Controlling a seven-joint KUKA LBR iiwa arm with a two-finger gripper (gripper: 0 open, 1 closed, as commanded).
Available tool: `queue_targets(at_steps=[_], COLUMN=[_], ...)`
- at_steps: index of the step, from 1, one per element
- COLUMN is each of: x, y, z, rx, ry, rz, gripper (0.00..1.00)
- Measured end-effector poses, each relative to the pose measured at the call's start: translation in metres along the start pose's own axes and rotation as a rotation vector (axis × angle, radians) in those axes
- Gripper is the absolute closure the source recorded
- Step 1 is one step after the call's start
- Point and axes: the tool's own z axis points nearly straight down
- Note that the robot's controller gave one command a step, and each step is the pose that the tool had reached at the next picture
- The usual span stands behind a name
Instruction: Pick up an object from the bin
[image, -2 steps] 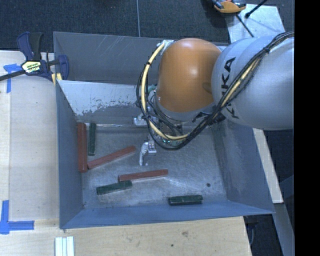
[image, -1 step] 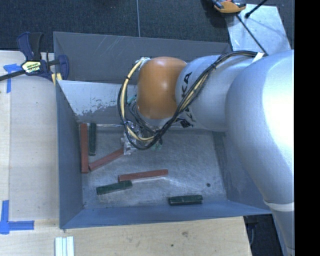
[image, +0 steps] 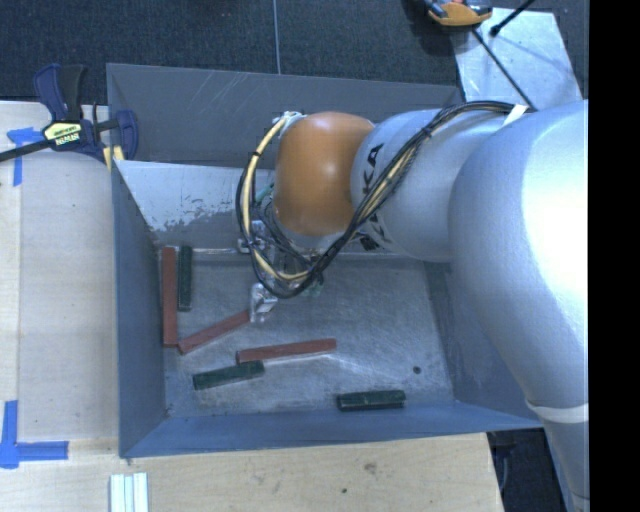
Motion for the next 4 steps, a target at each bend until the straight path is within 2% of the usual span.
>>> queue_targets(at_steps=[1, 2, 3, 4], x=[0.005, 0.005, 0.017, 0.024], y=[0.002, 0.002, -0.001, -0.018], z=[-0.001, -0.001, -0.045, -0.101], rx=[0.001, 0.001, 0.006, 0.005], ry=[0.034, 0.033, 0.035, 0.032], rz=[-0.003, -0.002, -0.003, -0.034], gripper=[1.0, 1.0, 1.0, 0.0])
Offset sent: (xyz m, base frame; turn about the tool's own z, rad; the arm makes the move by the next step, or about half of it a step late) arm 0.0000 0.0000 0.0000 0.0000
